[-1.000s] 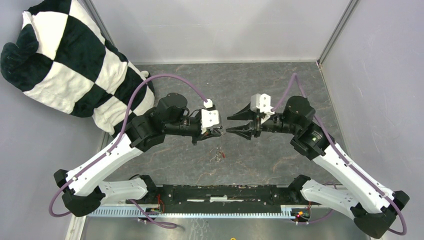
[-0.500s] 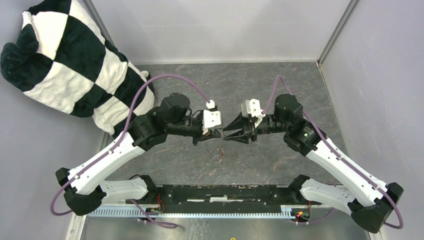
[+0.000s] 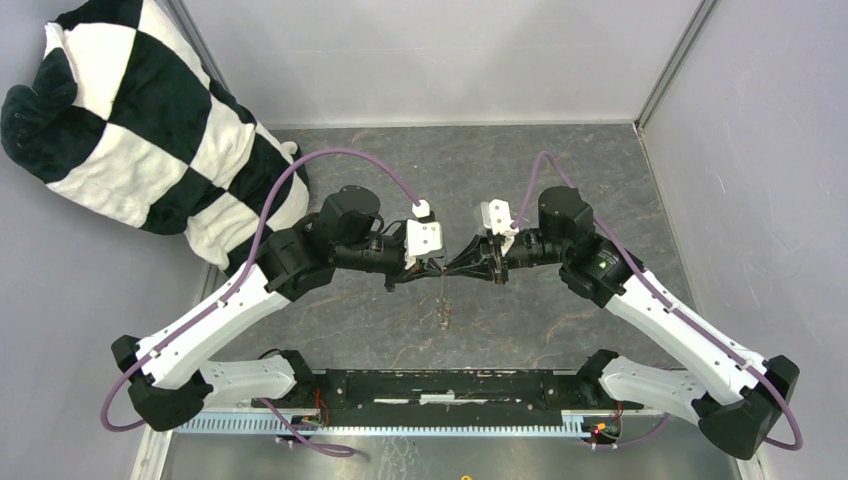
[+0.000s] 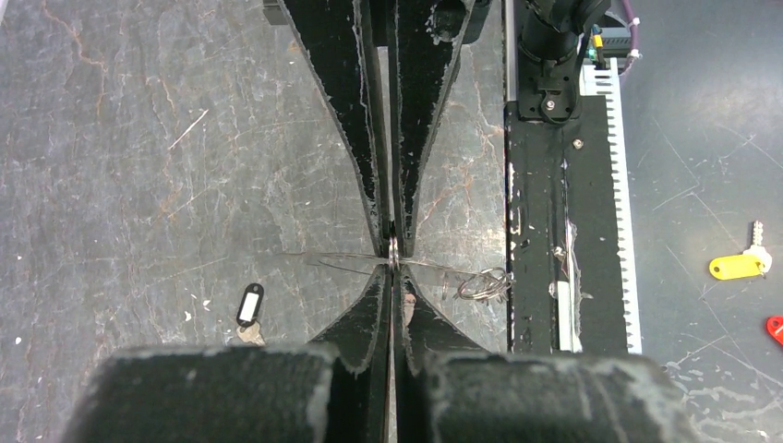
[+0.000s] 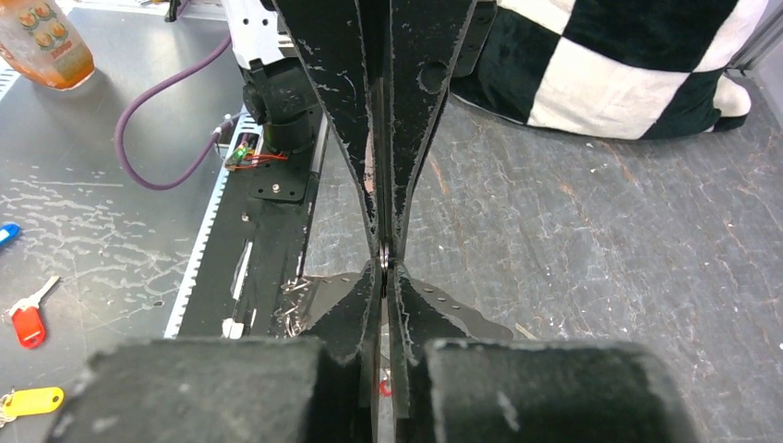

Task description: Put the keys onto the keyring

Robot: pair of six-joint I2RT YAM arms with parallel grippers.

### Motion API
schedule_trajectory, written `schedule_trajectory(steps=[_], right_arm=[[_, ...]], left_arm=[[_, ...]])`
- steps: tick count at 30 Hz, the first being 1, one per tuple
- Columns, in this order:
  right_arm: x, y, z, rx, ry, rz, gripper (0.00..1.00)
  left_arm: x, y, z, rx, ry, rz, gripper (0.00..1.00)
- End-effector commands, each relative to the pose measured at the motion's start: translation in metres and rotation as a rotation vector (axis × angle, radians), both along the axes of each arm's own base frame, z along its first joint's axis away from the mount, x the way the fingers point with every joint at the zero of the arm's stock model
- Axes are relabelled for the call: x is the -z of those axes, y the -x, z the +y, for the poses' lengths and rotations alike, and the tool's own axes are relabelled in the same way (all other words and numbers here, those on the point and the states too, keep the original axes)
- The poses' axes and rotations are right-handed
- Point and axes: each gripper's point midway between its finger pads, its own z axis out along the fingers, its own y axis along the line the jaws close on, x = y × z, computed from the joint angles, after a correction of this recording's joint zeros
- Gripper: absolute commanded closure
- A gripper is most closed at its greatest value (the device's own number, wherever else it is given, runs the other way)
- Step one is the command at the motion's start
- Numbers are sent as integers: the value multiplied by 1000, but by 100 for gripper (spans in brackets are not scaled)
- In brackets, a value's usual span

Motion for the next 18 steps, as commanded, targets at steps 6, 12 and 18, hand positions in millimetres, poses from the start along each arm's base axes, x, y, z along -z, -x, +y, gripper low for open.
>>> schedule_trajectory(steps=[6, 12, 18], right_arm=[[-41, 1, -5, 65, -192, -121, 99], [-49, 18, -16, 76, -413, -92, 99], [-54, 33, -25, 48, -571, -32, 99]], left_arm=[[-20, 5, -1, 38, 53, -36, 84], [-17, 6, 7, 2, 54, -26, 74], [-19, 26, 8, 44, 133, 50, 74]])
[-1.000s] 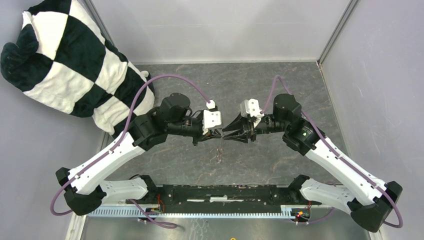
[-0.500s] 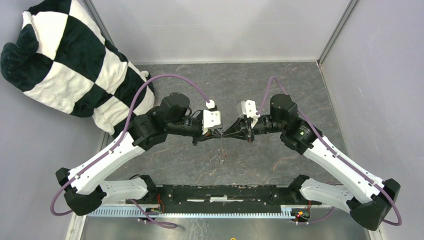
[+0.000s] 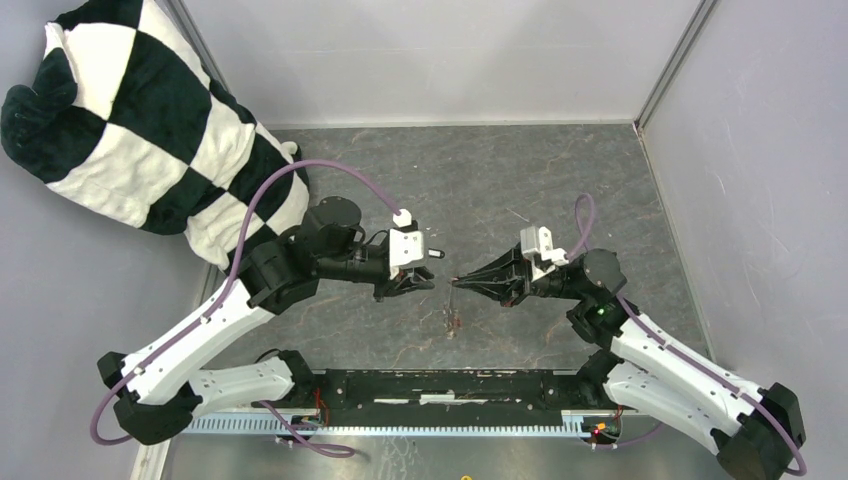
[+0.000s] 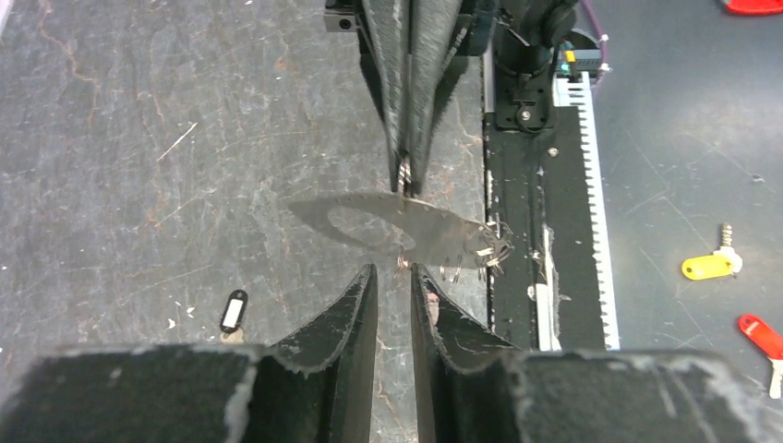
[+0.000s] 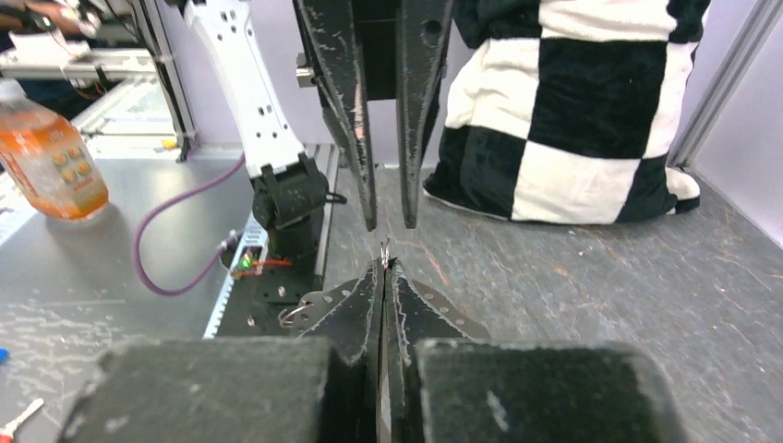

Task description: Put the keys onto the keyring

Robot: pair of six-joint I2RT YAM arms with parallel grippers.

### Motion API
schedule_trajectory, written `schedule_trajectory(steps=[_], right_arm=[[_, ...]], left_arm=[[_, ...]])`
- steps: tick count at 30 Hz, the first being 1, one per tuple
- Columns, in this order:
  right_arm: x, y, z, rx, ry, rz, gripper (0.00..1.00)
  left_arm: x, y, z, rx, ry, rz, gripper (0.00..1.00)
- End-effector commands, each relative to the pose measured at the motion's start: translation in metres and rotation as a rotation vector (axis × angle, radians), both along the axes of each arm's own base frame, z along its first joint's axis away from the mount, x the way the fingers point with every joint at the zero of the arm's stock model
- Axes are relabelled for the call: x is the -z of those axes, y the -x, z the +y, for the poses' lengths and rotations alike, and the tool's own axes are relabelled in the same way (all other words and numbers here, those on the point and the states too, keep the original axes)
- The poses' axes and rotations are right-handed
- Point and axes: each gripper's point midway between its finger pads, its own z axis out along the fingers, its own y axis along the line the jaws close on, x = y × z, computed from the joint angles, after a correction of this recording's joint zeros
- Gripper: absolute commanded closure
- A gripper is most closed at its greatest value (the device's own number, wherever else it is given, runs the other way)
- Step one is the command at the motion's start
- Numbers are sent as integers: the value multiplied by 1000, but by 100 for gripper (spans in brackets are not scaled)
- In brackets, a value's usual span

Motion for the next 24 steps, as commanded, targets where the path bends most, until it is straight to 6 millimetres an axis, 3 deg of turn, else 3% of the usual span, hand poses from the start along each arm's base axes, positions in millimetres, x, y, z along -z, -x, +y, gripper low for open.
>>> schedule_trajectory(steps=[1, 4, 5, 6, 16, 24], right_arm=[[-56, 13, -11, -24, -256, -53, 99], [-58, 17, -12, -46, -297, -32, 99], [-59, 18, -12, -52, -303, -28, 99], [-59, 19, -13, -55, -310, -26, 99], [-49, 21, -13, -69, -321, 10, 99], [-48, 20, -9, -84, -326, 25, 99]], left_arm=[[-13, 17, -4, 51, 86, 63, 73], [-15, 20, -10, 72, 114, 92, 63], [-16, 19, -12, 63, 123, 105, 51], [-16, 16, -14, 53, 130, 106, 48], [-41, 12, -21, 44, 200, 92, 50], [-35, 20, -24, 94, 204, 122, 58]])
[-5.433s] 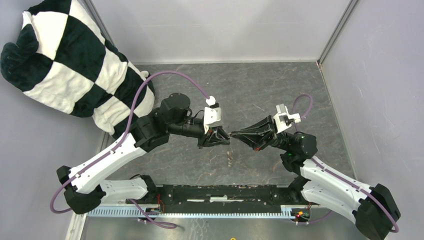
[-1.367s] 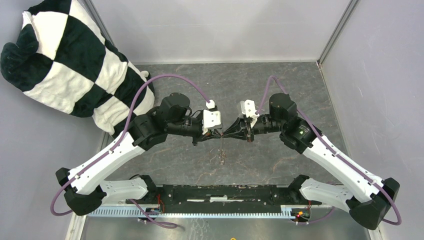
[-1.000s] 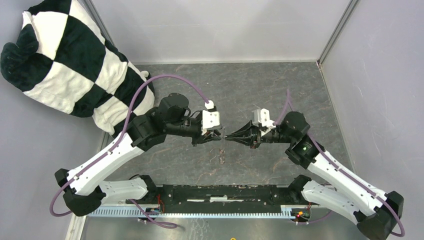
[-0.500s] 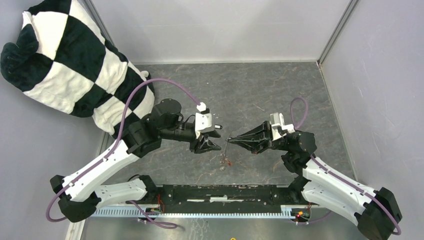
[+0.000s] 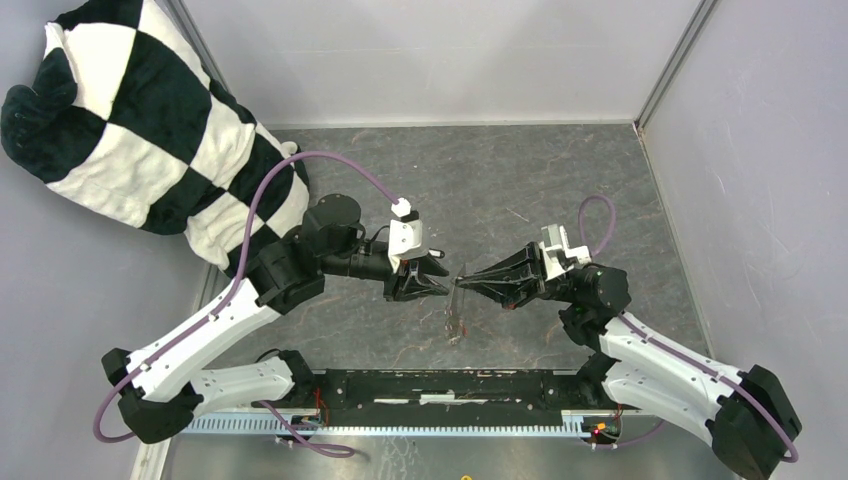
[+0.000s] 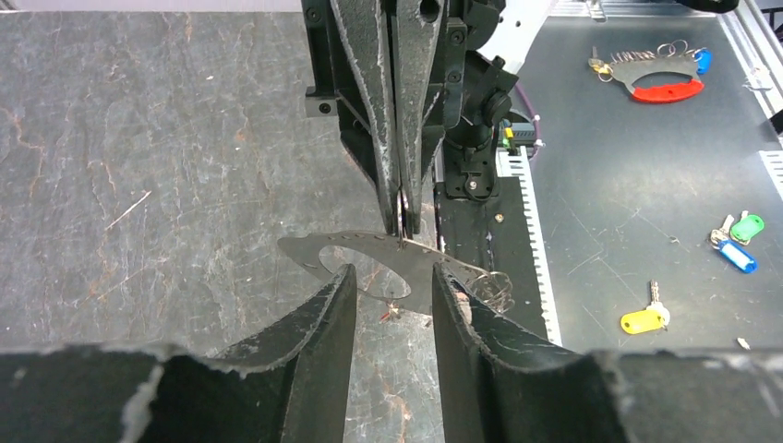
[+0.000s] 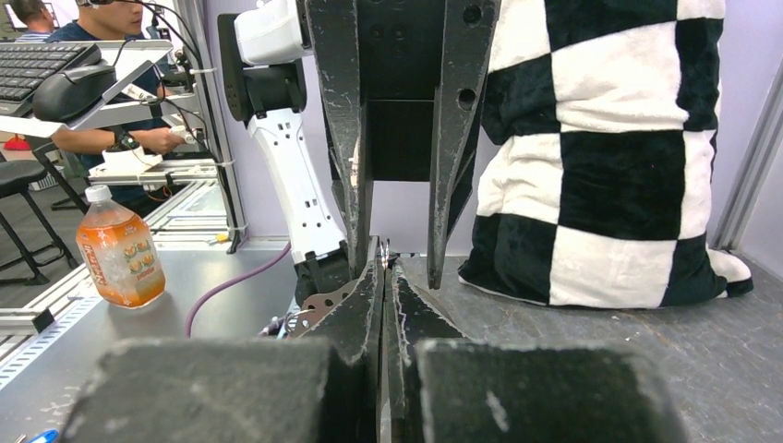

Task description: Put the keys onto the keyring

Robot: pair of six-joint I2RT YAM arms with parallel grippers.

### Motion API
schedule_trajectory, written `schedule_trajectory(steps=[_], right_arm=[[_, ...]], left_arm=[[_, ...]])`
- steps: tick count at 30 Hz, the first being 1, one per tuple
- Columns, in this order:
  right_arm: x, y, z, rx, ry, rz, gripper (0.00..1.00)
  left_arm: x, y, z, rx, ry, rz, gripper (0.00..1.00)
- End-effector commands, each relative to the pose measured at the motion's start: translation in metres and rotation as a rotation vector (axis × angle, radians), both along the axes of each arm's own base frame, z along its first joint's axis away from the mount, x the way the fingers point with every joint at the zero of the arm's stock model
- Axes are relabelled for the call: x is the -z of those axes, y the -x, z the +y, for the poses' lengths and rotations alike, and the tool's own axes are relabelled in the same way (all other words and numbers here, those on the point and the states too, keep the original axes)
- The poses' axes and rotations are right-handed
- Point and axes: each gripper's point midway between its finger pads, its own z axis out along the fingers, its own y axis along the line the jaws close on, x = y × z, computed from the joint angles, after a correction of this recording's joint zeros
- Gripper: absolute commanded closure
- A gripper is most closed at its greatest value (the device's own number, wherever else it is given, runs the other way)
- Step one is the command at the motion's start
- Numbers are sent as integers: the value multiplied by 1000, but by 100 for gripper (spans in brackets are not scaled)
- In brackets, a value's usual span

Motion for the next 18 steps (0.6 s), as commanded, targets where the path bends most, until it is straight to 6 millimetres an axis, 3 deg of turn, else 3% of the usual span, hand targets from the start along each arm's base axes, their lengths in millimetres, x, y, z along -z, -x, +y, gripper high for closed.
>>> schedule_trajectory(steps=[1, 9, 18], right_arm=[[-16, 4, -2, -3, -59, -38, 99], [-14, 4, 2, -14, -41, -35, 99], [-9, 6, 3, -19, -17, -36, 99]], left_arm=[[-16, 4, -5, 28, 60, 13, 58], [-17, 11, -9, 75, 72, 35, 61], [-11, 2, -5, 39, 39, -14, 84]])
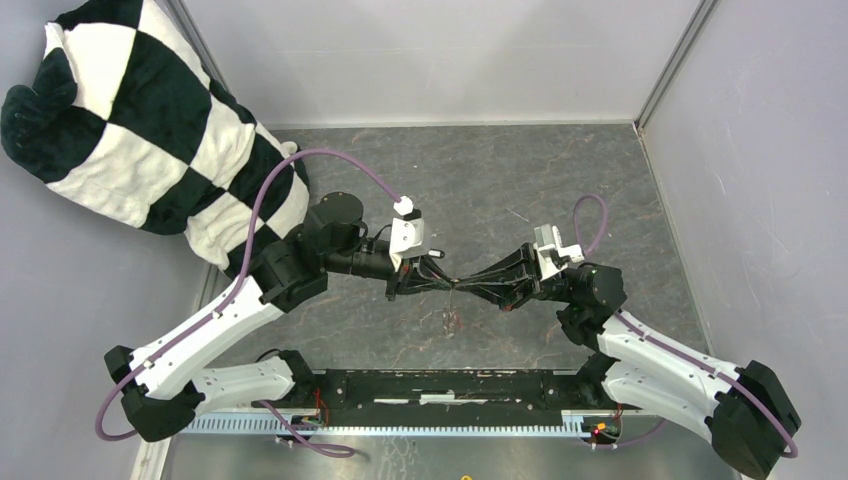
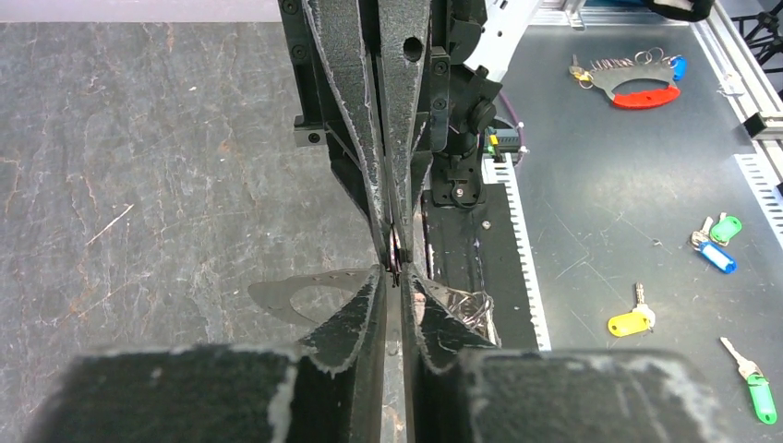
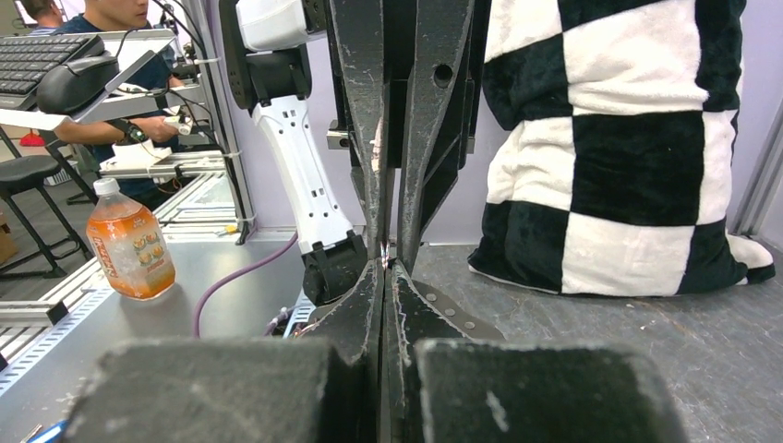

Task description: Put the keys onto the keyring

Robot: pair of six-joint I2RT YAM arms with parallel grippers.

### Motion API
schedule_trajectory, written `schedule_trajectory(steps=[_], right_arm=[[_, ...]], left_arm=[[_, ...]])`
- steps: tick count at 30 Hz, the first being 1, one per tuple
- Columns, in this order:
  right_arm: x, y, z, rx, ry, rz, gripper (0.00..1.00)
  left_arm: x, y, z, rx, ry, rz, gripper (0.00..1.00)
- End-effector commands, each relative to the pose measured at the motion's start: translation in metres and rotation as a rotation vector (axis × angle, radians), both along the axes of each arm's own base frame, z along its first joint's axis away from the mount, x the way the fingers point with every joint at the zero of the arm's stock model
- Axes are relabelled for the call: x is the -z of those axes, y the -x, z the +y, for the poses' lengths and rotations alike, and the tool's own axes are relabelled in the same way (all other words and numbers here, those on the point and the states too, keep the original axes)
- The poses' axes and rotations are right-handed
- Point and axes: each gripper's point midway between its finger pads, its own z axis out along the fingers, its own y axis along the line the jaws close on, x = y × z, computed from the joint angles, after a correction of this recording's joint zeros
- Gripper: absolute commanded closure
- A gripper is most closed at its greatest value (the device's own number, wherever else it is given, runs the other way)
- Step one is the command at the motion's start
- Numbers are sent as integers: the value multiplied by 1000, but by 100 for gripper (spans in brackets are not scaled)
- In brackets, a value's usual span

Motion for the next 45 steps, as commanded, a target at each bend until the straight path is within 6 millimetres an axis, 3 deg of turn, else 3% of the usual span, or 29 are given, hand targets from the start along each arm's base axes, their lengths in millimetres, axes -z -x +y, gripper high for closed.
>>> schedule_trajectory(steps=[1, 6, 11, 21, 28, 30, 40, 45], right_arm=[[-17, 6, -3, -2, -40, -61, 99], [-16, 8, -2, -20, -27, -64, 99], [-16, 10, 0, -28, -20, -68, 99], [-10, -7, 3, 73, 82, -115, 72], [-10, -20, 2, 151, 140, -144, 68], [-9, -22, 2, 162, 154, -148, 63], [-11, -24, -7, 219, 177, -237, 59], [-7, -22, -6, 207, 195, -258, 58]], left_arm=[[-8, -3, 0, -6, 16, -36, 86], [-7, -8, 0, -20, 13, -55, 97], [-5, -12, 1, -40, 4, -76, 98], [-5, -27, 14, -92, -7, -288, 98], [-1, -17, 18, -47, 2, -369, 98], [-2, -16, 19, -42, 7, -405, 98], [-11, -12, 27, 3, 66, -754, 98], [-3, -8, 30, 52, 64, -913, 98]])
